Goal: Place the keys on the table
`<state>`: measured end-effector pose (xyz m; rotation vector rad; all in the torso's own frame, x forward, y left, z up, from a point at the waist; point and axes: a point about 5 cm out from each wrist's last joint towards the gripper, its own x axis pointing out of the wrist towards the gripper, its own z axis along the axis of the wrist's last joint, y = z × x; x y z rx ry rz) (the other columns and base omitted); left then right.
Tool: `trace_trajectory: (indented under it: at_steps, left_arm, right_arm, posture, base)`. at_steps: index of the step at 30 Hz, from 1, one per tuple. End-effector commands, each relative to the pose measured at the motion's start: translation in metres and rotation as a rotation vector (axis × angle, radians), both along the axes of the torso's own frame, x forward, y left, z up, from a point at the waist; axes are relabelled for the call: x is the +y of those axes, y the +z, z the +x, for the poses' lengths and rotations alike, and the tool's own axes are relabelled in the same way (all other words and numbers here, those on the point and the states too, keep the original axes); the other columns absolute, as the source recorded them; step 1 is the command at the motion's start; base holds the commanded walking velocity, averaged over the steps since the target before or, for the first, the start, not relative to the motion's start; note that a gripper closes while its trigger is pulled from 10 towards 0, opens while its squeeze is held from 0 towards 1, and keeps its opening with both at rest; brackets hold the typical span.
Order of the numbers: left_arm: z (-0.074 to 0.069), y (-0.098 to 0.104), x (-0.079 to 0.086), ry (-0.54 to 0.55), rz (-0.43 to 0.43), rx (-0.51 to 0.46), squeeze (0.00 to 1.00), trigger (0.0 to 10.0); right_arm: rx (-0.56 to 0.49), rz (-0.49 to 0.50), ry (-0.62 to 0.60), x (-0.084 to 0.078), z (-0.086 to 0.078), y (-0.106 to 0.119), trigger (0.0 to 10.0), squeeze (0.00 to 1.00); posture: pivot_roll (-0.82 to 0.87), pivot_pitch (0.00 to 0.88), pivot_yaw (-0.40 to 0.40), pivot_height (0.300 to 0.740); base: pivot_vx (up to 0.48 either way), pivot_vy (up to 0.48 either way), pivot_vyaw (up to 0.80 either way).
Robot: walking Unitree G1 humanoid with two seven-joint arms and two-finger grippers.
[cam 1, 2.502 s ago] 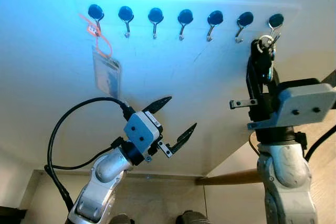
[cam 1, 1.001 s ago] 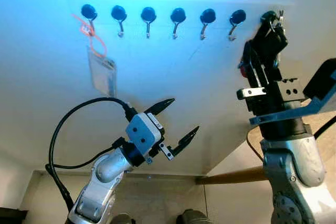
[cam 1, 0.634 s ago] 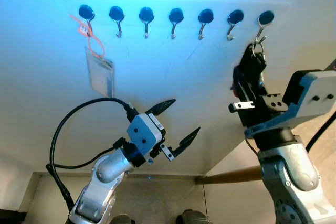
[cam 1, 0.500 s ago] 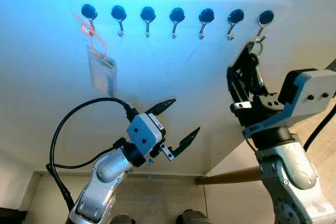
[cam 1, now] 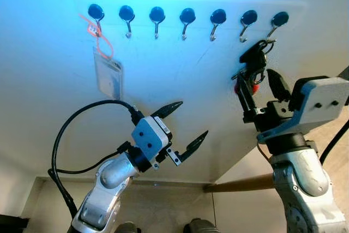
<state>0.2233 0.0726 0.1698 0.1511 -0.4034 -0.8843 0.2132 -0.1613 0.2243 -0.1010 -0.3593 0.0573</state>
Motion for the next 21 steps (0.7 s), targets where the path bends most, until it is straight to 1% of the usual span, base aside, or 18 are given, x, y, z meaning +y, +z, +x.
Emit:
trace_trajectory:
  at_steps: [1, 3, 6, 7, 8, 11, 13, 21]
  left_arm:
    - [0.000, -0.002, 0.001, 0.002, 0.013, 0.010, 0.00, 10.0]
    - [0.000, -0.002, 0.001, 0.002, 0.013, 0.010, 0.00, 10.0]
    - [0.001, -0.002, 0.002, 0.009, 0.015, 0.008, 0.00, 10.0]
    - [0.001, -0.002, 0.002, 0.009, 0.015, 0.008, 0.00, 10.0]
    - [0.001, -0.002, 0.003, 0.013, 0.016, 0.007, 0.00, 10.0]
    - [0.001, -0.002, 0.003, 0.014, 0.016, 0.007, 0.00, 10.0]
    - [0.000, -0.002, 0.003, 0.015, 0.016, 0.007, 0.00, 10.0]
    - [0.000, 0.000, 0.003, 0.020, 0.008, 0.001, 0.00, 10.0]
  right_arm:
    - [-0.030, -0.032, -0.014, -0.001, 0.001, -0.001, 10.0, 0.00]
    - [-0.030, -0.032, -0.014, -0.001, 0.001, -0.001, 10.0, 0.00]
    - [-0.076, -0.049, -0.005, 0.002, 0.001, 0.005, 10.0, 0.00]
    - [-0.076, -0.049, -0.005, 0.002, 0.001, 0.005, 10.0, 0.00]
    - [-0.101, -0.059, -0.001, 0.004, 0.001, 0.007, 10.0, 0.00]
    - [-0.120, -0.067, 0.003, 0.005, 0.001, 0.008, 10.0, 0.00]
    - [-0.150, -0.074, 0.016, 0.007, 0.001, 0.011, 10.0, 0.00]
    - [-0.178, -0.086, 0.055, 0.013, 0.001, 0.012, 10.0, 0.00]
  posture:
    - [0.02, 0.122, -0.036, 0.740]
    - [0.02, 0.122, -0.036, 0.740]
    - [0.03, 0.125, -0.039, 0.740]
    - [0.03, 0.125, -0.039, 0.740]
    - [0.03, 0.125, -0.039, 0.740]
    - [0.03, 0.129, -0.042, 0.740]
    - [0.03, 0.131, -0.043, 0.740]
    - [0.04, 0.130, -0.043, 0.740]
  base:
    - [0.000, 0.000, 0.00]
    - [0.000, 0.000, 0.00]
    - [0.000, 0.000, 0.00]
    - [0.000, 0.000, 0.00]
    - [0.000, 0.000, 0.00]
    - [0.000, 0.000, 0.00]
    - [0.000, 0.000, 0.00]
    - [0.000, 0.000, 0.00]
